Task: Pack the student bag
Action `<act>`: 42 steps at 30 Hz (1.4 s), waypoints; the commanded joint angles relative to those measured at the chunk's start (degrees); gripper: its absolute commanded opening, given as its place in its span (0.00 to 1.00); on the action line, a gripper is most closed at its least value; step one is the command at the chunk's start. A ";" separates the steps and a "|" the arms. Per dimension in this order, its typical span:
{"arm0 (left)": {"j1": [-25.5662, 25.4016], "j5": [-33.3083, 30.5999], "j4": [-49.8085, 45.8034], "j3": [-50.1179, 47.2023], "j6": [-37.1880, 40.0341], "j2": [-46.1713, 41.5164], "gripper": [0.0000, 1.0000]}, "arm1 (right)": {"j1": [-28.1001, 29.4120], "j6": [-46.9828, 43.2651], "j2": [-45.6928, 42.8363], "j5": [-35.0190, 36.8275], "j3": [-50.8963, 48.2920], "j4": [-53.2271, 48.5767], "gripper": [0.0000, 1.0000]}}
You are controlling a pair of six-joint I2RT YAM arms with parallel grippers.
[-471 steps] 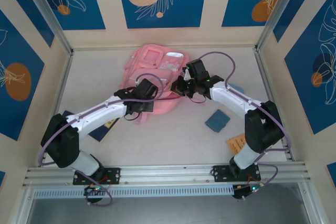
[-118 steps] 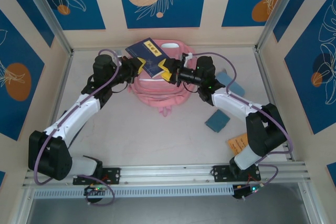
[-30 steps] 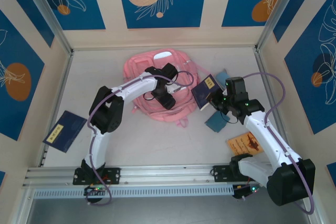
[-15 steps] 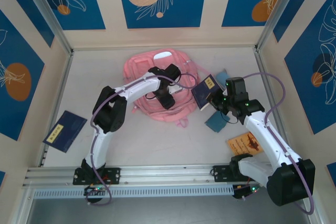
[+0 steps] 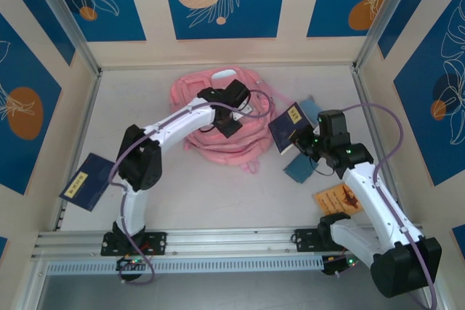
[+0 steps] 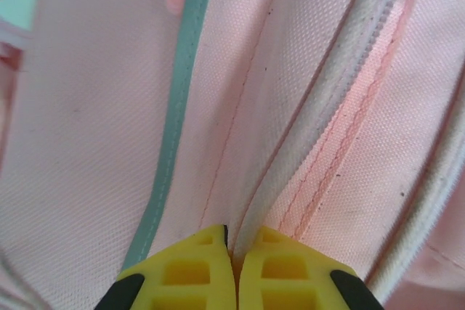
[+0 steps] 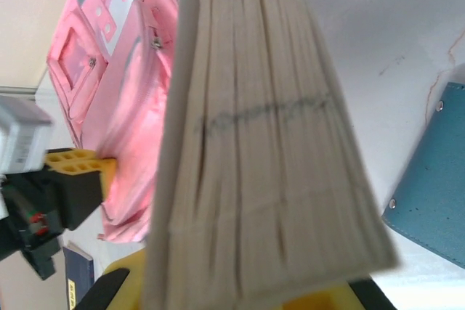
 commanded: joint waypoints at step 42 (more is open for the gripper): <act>2.41 -10.69 8.92 9.53 -21.37 -12.65 0.00 | 10.61 16.88 32.30 -18.06 4.38 51.35 0.01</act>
